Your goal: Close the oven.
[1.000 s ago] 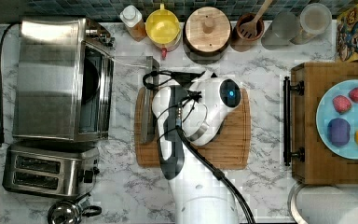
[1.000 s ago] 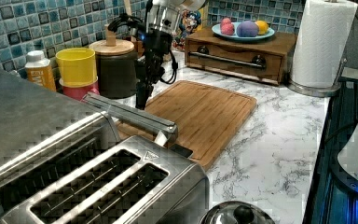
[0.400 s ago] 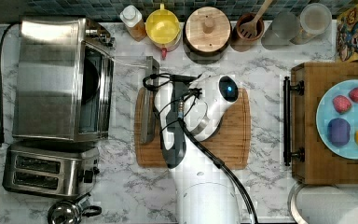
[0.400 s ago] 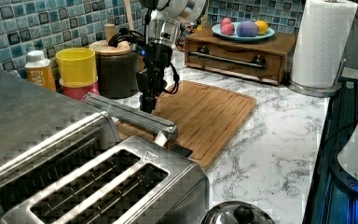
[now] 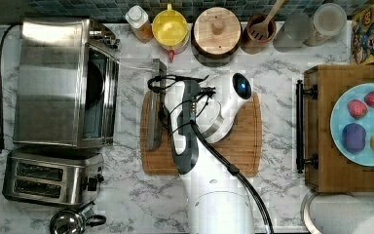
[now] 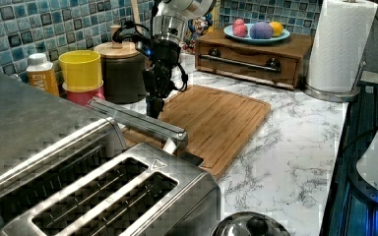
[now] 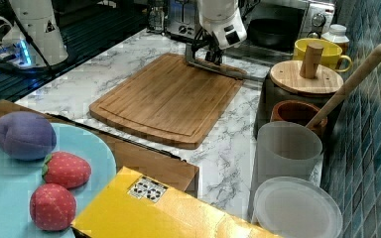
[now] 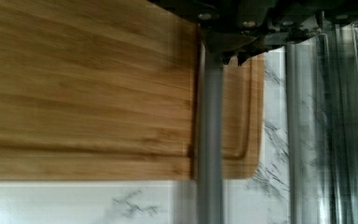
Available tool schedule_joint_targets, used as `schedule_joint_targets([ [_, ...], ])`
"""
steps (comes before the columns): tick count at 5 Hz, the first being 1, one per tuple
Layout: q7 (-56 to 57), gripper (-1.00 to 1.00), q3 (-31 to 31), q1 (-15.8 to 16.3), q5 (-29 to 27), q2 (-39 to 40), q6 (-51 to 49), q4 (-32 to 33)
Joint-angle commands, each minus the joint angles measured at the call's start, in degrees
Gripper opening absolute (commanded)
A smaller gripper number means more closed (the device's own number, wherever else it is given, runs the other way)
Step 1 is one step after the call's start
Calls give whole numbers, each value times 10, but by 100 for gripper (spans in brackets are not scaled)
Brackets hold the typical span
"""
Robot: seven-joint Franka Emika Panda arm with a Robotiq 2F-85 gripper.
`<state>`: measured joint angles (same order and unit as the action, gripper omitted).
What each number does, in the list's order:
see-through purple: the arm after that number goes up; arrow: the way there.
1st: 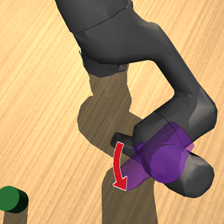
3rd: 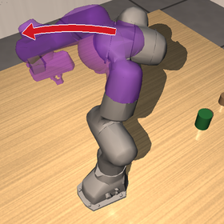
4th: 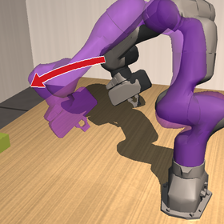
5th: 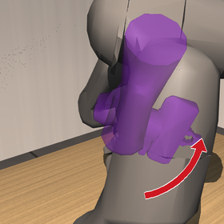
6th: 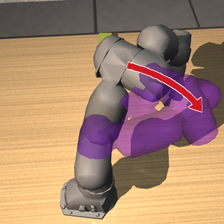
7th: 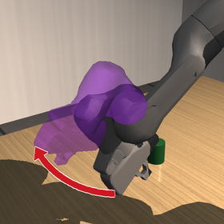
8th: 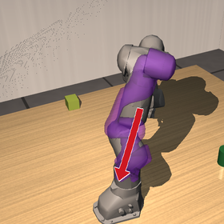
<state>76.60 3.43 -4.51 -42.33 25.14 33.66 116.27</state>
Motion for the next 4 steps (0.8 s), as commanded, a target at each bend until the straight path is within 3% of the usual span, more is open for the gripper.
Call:
schedule_joint_targets([
  [1,-97,-100,35,59,18,39,23,-124],
  [4,-88,-100,62,51,-28,0,25,-123],
])
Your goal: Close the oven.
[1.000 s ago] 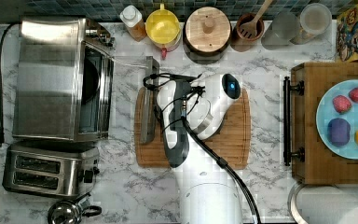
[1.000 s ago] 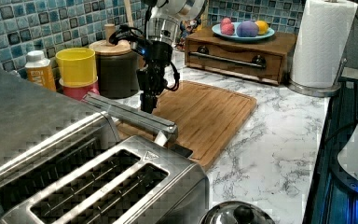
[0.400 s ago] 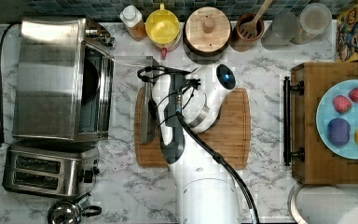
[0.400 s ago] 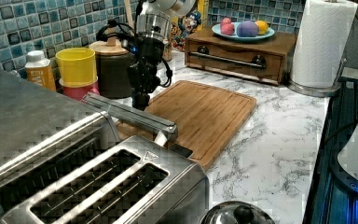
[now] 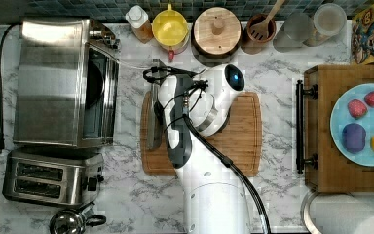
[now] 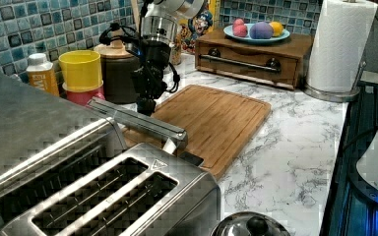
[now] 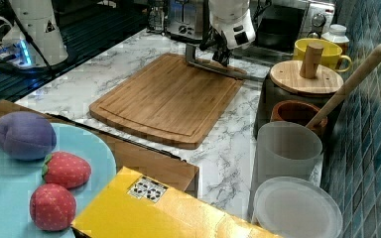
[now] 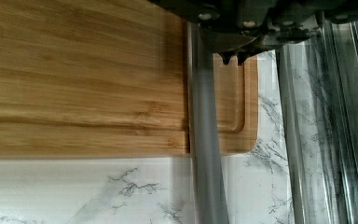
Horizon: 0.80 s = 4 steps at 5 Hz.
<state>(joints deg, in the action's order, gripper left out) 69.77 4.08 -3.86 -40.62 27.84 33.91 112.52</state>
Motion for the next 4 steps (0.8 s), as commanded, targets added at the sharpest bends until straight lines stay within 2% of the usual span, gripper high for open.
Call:
schedule_joint_targets([
  [1,-4,-100,71,51,-53,-59,22,-89],
  [4,-5,-100,106,81,-31,-123,39,-103],
])
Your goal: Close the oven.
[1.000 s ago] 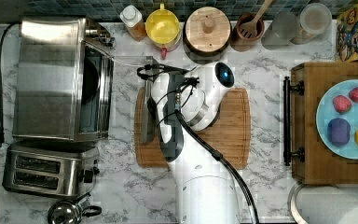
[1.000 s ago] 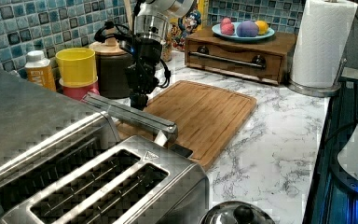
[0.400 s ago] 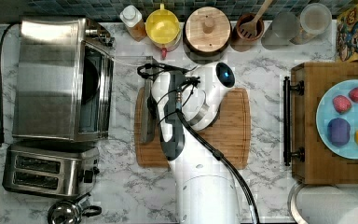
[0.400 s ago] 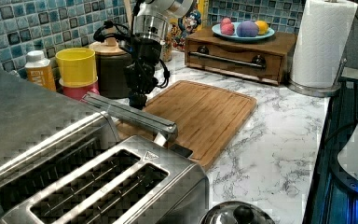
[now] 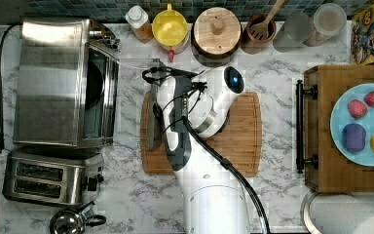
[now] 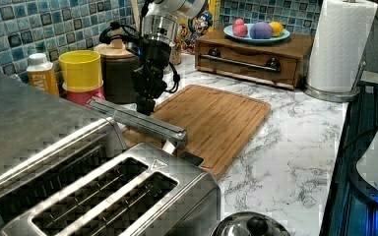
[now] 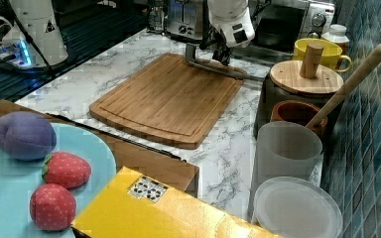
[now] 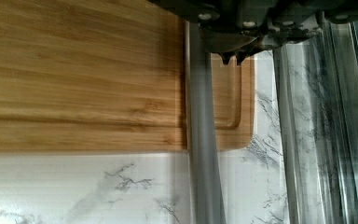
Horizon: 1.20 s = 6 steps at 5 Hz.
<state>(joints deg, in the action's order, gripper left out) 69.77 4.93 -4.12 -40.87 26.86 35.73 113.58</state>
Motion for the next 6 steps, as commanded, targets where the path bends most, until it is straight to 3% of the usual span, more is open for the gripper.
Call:
schedule_joint_targets([
  [1,-26,-100,100,97,-2,-127,33,-120],
  [2,-63,-100,101,114,50,-137,47,-124],
  [4,-176,-100,110,143,208,-128,55,-150],
  [6,-313,-100,88,174,337,-193,139,-94],
])
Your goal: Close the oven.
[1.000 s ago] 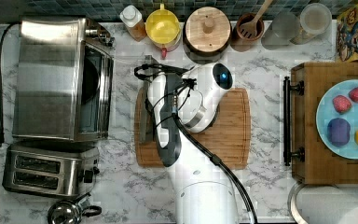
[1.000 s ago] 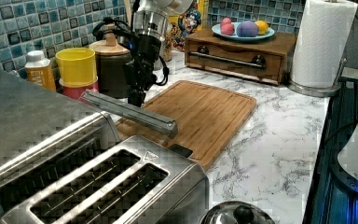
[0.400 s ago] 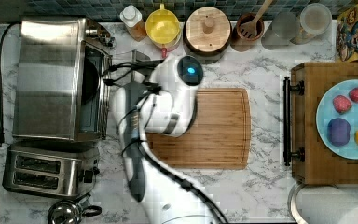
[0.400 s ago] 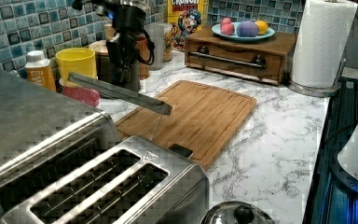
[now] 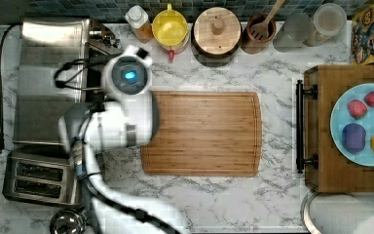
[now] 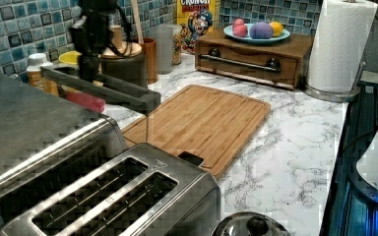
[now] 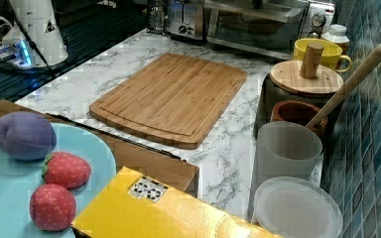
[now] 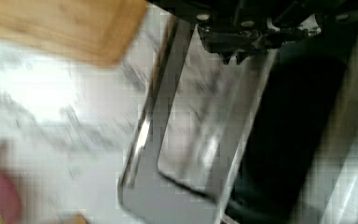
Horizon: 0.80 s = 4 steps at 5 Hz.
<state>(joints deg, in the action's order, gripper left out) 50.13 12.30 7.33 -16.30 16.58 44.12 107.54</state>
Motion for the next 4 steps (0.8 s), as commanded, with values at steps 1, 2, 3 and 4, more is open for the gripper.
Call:
schedule_joint_targets([
  [1,-192,-100,0,72,162,-95,53,-37],
  [2,-283,-100,-13,74,211,-116,24,-32],
  [3,-425,-100,-12,93,306,-107,-143,-111],
  [4,-426,-100,-8,89,306,-107,-143,-111],
])
